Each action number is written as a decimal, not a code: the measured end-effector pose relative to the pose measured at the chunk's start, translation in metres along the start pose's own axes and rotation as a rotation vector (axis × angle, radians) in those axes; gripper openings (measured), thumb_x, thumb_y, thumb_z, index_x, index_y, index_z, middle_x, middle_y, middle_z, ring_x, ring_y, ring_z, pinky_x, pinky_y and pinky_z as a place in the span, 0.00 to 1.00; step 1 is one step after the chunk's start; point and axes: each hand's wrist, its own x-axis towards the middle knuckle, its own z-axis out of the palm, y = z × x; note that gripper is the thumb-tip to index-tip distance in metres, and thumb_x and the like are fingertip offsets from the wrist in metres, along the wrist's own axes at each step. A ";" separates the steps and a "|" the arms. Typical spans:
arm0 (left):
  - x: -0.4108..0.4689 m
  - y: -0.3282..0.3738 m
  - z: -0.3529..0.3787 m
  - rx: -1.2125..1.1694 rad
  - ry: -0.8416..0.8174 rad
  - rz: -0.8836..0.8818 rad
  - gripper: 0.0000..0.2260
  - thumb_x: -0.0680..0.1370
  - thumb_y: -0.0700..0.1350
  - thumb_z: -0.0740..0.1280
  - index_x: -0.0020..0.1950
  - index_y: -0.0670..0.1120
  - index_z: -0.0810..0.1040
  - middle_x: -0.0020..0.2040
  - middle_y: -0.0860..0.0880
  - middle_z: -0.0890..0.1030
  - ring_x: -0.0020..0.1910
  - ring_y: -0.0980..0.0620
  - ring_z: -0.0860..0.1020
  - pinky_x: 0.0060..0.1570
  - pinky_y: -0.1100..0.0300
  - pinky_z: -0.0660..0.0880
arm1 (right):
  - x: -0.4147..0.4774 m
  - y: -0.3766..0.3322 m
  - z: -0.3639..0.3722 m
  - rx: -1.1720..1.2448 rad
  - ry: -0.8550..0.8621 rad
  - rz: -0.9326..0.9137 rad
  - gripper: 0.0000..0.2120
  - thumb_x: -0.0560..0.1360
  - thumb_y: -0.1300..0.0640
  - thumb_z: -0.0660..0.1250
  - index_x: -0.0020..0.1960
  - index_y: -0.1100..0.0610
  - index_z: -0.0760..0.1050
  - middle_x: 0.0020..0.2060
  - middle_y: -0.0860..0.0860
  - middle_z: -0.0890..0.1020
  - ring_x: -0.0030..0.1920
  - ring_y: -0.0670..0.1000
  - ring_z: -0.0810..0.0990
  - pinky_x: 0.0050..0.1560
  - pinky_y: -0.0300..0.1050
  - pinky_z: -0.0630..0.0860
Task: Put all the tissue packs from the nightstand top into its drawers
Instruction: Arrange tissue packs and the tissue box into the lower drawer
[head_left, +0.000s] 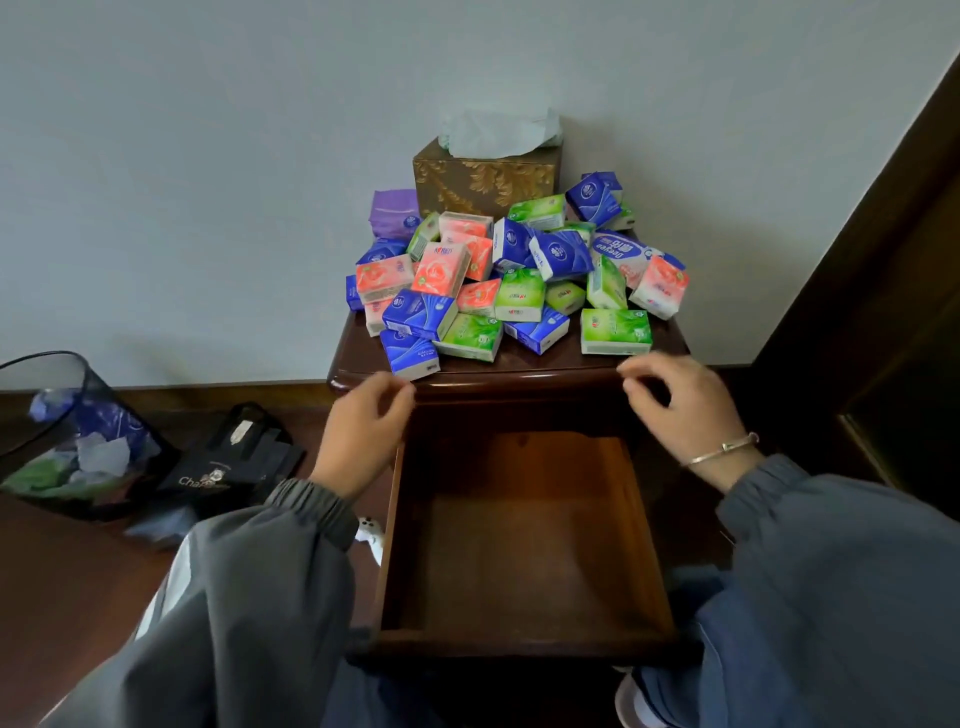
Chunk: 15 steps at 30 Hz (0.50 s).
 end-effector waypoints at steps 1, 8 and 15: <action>0.007 0.006 -0.001 -0.011 0.082 0.008 0.04 0.78 0.47 0.64 0.47 0.50 0.78 0.41 0.57 0.80 0.39 0.62 0.77 0.39 0.71 0.70 | 0.013 0.002 -0.002 -0.042 0.086 0.013 0.09 0.72 0.61 0.68 0.52 0.58 0.80 0.46 0.55 0.84 0.49 0.59 0.80 0.52 0.54 0.75; 0.042 0.021 0.017 0.221 0.269 0.061 0.22 0.78 0.50 0.65 0.70 0.46 0.67 0.67 0.43 0.70 0.65 0.44 0.70 0.60 0.45 0.69 | 0.053 0.020 0.024 -0.362 -0.038 0.016 0.29 0.74 0.44 0.64 0.72 0.52 0.64 0.69 0.56 0.69 0.69 0.60 0.64 0.64 0.57 0.65; 0.060 0.012 0.031 0.258 0.120 -0.043 0.30 0.77 0.63 0.59 0.77 0.58 0.54 0.78 0.45 0.52 0.76 0.41 0.55 0.69 0.36 0.60 | 0.043 0.035 0.058 -0.437 -0.142 0.019 0.30 0.76 0.39 0.54 0.75 0.47 0.54 0.77 0.51 0.54 0.76 0.56 0.50 0.71 0.63 0.54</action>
